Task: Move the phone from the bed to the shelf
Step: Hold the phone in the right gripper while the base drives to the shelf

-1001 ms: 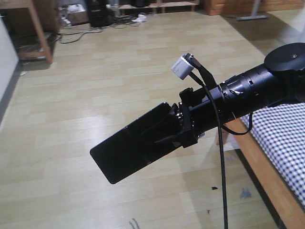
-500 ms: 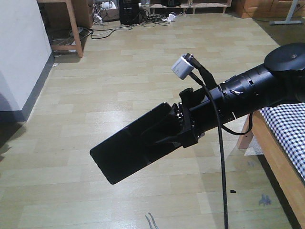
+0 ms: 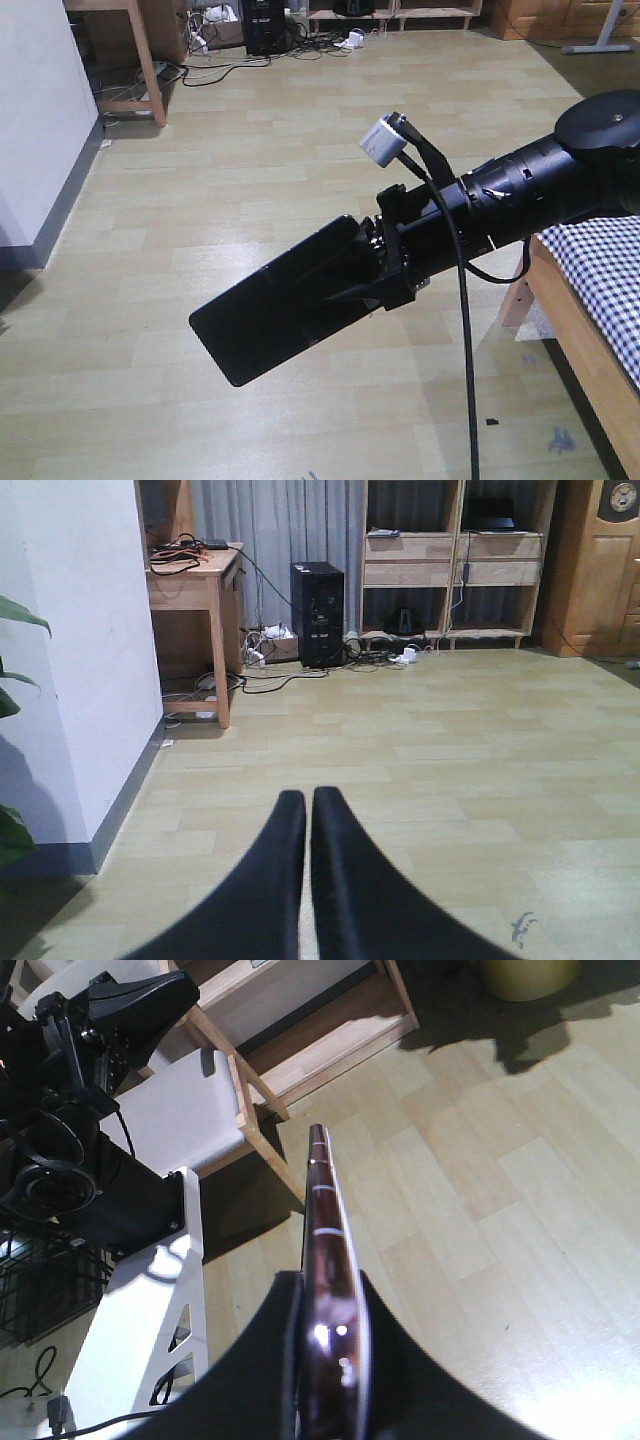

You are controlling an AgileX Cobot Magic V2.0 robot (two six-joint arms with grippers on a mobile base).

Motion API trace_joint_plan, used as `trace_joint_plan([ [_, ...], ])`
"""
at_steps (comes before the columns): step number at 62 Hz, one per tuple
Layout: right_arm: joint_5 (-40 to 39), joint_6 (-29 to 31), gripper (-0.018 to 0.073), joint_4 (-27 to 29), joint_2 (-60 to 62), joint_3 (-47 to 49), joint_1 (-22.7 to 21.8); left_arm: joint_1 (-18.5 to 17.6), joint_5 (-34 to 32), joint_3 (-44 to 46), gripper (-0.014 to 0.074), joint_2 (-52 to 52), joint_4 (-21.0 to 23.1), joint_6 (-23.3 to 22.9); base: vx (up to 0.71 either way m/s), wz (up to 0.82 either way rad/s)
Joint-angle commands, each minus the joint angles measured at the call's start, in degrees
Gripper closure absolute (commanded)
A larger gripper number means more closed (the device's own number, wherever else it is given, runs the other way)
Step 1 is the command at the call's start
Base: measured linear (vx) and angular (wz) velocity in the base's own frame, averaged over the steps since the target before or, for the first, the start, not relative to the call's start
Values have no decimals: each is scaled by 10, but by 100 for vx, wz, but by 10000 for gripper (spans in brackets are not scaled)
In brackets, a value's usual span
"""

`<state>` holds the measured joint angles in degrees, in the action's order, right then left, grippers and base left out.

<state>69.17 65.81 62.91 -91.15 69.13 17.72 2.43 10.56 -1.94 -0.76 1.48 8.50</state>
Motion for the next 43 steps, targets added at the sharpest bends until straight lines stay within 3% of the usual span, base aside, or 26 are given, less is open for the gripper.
trace_joint_plan([
  [1, 46, 5, 561, 44, 25, 16, 0, -2, -41, 12, 595, -8, 5, -3, 21, 4],
  [43, 46, 5, 561, 44, 25, 16, 0, -2, -41, 12, 595, -8, 5, -3, 34, -4],
])
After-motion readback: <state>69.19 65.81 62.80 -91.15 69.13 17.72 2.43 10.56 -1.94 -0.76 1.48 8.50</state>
